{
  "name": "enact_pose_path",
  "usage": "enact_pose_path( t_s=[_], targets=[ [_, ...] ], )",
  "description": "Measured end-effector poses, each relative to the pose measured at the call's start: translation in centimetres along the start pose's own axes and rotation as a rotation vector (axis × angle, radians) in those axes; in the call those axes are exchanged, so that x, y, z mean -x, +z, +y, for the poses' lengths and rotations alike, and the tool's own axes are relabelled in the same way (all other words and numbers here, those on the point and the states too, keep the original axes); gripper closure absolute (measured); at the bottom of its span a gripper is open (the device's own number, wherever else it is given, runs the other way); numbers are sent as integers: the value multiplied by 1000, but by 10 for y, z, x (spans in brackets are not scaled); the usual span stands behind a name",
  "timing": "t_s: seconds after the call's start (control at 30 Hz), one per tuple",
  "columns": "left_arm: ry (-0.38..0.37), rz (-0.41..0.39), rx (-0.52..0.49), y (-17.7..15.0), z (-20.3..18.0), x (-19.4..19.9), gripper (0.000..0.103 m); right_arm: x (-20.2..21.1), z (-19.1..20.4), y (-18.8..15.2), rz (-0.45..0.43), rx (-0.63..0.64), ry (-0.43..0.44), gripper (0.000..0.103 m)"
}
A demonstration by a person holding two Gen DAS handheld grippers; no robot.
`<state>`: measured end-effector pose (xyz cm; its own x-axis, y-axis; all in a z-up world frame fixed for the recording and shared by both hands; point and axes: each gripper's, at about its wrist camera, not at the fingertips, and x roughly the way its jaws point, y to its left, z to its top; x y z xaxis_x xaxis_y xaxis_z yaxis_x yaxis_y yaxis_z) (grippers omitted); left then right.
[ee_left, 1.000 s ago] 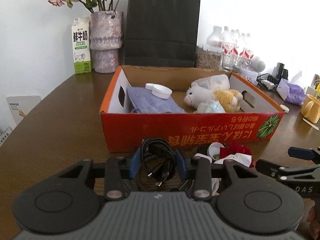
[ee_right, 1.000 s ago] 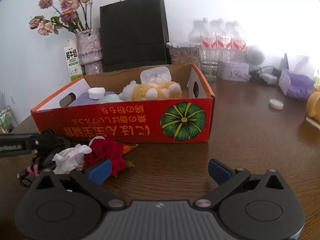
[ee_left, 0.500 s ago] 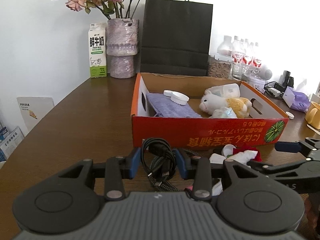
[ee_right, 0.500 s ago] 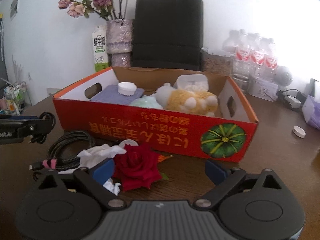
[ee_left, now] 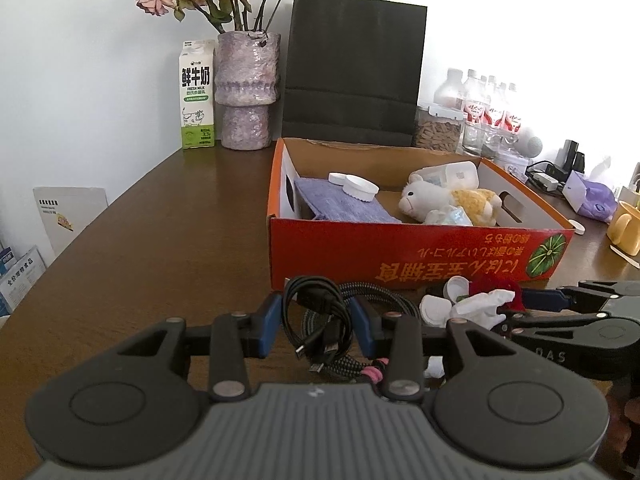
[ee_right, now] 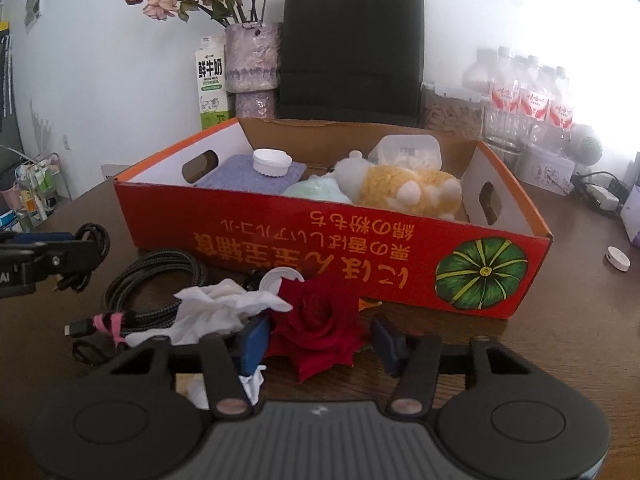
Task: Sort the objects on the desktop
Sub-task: 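Grasp the red rose with the right tool while the left tool holds the cable, then carry the black cable and red rose over the box with both tools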
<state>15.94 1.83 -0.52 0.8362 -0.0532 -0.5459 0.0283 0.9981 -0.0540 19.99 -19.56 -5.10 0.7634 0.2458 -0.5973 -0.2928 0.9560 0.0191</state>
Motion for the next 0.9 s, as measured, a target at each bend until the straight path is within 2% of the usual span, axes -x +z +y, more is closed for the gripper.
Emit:
enact_pose_path(
  t_s=[0.2, 0.4, 0.67, 0.9],
  targets=[
    [-4, -8, -4, -1, -1, 4, 64, 11, 1, 0, -35, -1, -3, 70],
    [-12, -13, -9, 0, -4, 7, 64, 20, -1, -2, -52, -4, 1, 77],
    [-29, -40, -20, 7, -9, 16, 64, 46, -8, 3, -120, -19, -9, 79],
    [-67, -103, -43, 35, -24, 20, 64, 76, -18, 36, -252, 1, -44, 79]
  ],
)
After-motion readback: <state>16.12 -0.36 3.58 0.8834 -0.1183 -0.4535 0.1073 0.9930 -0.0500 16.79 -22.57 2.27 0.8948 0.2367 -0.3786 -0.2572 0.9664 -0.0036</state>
